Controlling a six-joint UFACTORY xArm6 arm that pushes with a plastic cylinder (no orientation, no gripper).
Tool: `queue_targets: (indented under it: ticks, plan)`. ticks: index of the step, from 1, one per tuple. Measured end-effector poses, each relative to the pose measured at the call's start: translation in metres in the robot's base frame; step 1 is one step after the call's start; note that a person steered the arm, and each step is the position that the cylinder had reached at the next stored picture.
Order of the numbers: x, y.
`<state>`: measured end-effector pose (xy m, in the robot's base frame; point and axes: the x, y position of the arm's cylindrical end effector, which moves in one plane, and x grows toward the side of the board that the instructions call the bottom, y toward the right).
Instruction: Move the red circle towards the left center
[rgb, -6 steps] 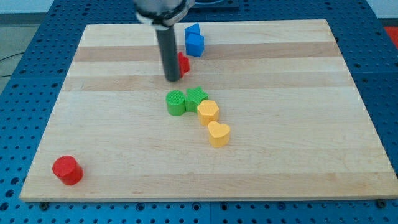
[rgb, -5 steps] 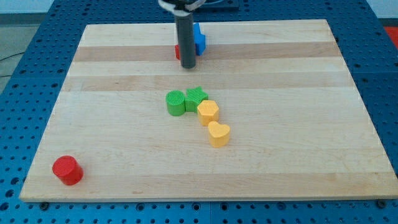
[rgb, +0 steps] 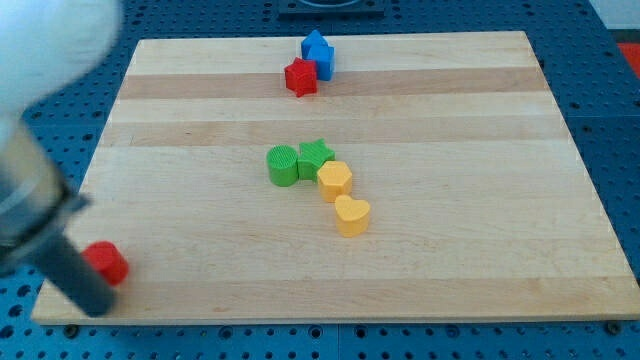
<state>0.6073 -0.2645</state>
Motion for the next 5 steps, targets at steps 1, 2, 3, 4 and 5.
queue_targets:
  ticks: [1,2,3,4,5]
  plan:
    - [-0.023,-0.017]
    - [-0.005,0.048]
    - [-0.069,0.059]
    - [-0.123,0.056]
    - [-0.112,0.032]
